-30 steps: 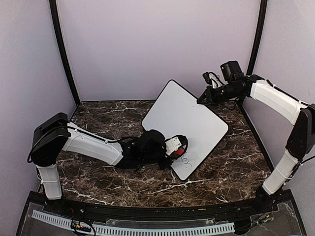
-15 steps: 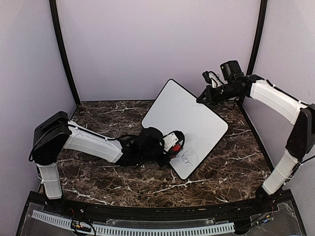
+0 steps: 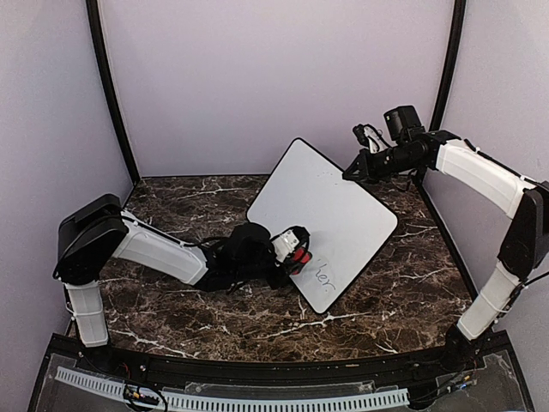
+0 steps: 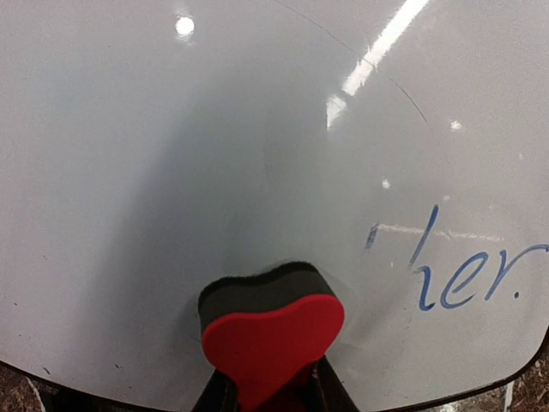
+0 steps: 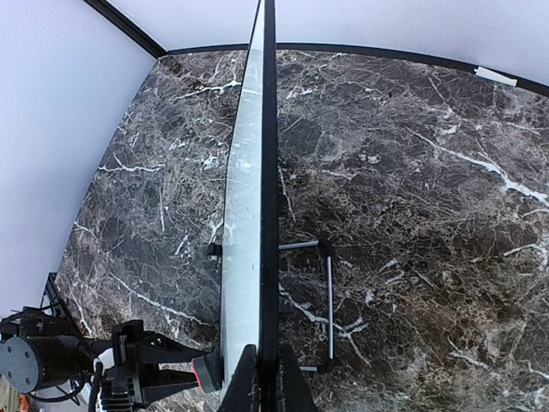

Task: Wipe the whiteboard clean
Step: Erase the center of the whiteboard.

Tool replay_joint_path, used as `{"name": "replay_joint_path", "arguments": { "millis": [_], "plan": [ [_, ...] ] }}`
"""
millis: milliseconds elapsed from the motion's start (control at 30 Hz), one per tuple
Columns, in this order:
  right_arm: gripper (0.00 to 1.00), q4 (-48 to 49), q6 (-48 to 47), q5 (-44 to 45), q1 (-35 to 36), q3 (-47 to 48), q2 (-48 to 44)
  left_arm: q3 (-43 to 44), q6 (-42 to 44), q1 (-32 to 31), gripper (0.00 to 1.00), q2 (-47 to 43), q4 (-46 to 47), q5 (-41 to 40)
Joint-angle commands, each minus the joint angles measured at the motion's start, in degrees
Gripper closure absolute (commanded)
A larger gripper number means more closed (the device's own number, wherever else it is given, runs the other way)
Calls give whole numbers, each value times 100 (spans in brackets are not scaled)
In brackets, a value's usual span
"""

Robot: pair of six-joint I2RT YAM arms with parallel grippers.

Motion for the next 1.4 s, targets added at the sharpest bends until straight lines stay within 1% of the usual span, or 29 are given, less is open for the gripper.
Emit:
{"name": "replay_joint_path", "arguments": {
  "millis": [0,100,467,733,967,1100,1367],
  "plan": [
    [100,-85,106,-79,101,-91,-60,-453,65,-100,100,234,55,788],
    [100,-84,99,-90,101,-83,-53,-483,92,-106,100,269,70,1092],
    [100,-108,88,-88,100,-58,-26,-388,92,-123,100,114,172,1299],
    [100,-103,97,-106,101,-38,0,-586,25,-232,100,39,203,1207],
    [100,-75,98,-141,101,-62,38,-743,-132,-276,100,173,633,1076],
    [100,-66,97,-138,101,-82,20,-628,-51,-276,100,79,759,934],
    [100,-49,106,-128,101,-153,-43,26,371,-248,100,-33,352,785]
  ]
}}
